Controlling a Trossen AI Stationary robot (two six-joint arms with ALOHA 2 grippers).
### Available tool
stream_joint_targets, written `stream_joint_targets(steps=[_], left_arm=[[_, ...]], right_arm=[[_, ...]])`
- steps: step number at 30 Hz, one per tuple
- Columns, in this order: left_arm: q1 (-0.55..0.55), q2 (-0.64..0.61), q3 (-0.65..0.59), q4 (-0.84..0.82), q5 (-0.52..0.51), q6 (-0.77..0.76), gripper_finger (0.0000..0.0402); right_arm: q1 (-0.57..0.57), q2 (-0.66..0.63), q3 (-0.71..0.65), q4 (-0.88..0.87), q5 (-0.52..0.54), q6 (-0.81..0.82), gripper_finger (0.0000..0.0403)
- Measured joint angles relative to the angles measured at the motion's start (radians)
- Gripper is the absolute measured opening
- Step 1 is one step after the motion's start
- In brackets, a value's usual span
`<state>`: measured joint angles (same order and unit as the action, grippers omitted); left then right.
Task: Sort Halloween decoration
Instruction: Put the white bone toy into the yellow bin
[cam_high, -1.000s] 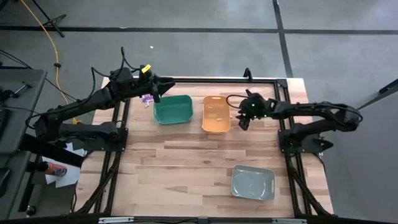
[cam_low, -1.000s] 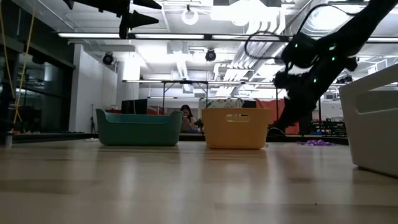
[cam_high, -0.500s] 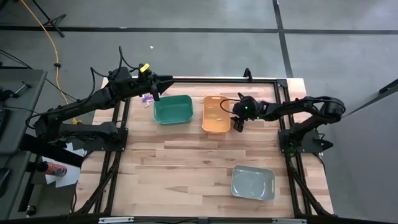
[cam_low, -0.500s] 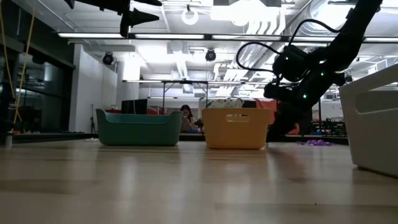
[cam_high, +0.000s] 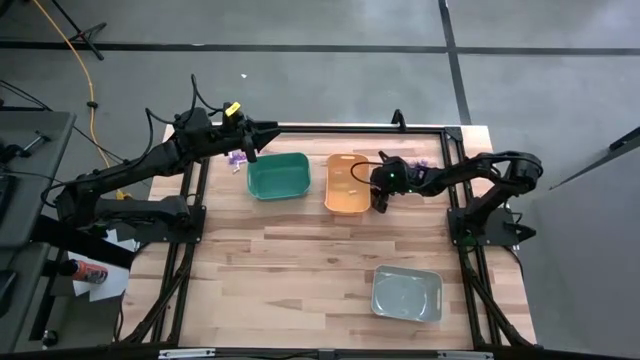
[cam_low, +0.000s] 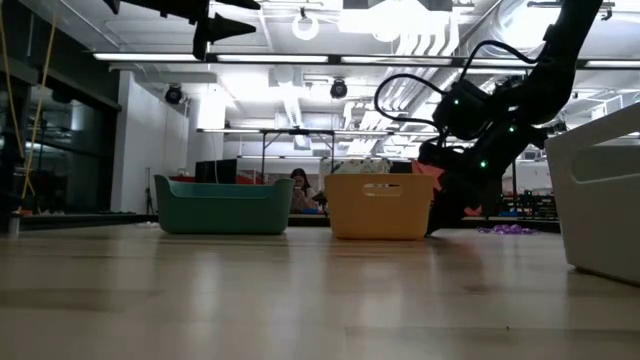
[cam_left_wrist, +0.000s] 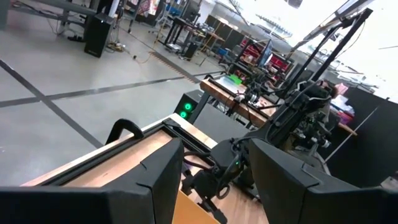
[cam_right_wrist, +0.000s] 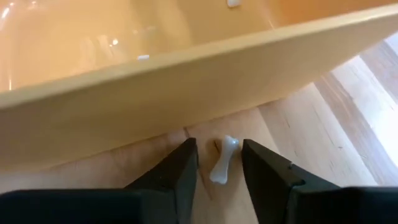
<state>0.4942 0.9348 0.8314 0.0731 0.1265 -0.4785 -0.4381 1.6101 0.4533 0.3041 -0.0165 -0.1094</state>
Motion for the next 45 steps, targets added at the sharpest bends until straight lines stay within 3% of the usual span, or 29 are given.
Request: stream_joint_targets(steps=[8,19,28,34,39,45], left_arm=[[0.0,0.0,0.0,0.0,0.001,0.009,0.0174],[0.0,0.0,0.0,0.0,0.001,0.01,0.0174],[0.001,0.0,0.0,-0.001,0.001,0.011,0.0174],[0.001,0.0,0.0,0.001,0.001,0.011,0.0174],[0.001,0.0,0.0,0.001,0.001,0.011,0.0174],[0.001,0.0,0.0,0.002,0.001,0.048,0.0174]], right_arm=[[0.021,-0.004,0.001,-0.025,0.018,0.005,0.0009],[0.019,-0.103,-0.006,-0.126,0.036,-0.014,0.0004],[0.019,-0.351,-0.008,-0.442,0.072,-0.052,0.0003],[0.019,-0.534,-0.008,-0.532,0.069,0.005,0.0001],[0.019,-0.649,-0.007,-0.444,0.018,0.157,0.0],[0.02,-0.702,-0.005,-0.039,-0.105,0.291,0.0002]])
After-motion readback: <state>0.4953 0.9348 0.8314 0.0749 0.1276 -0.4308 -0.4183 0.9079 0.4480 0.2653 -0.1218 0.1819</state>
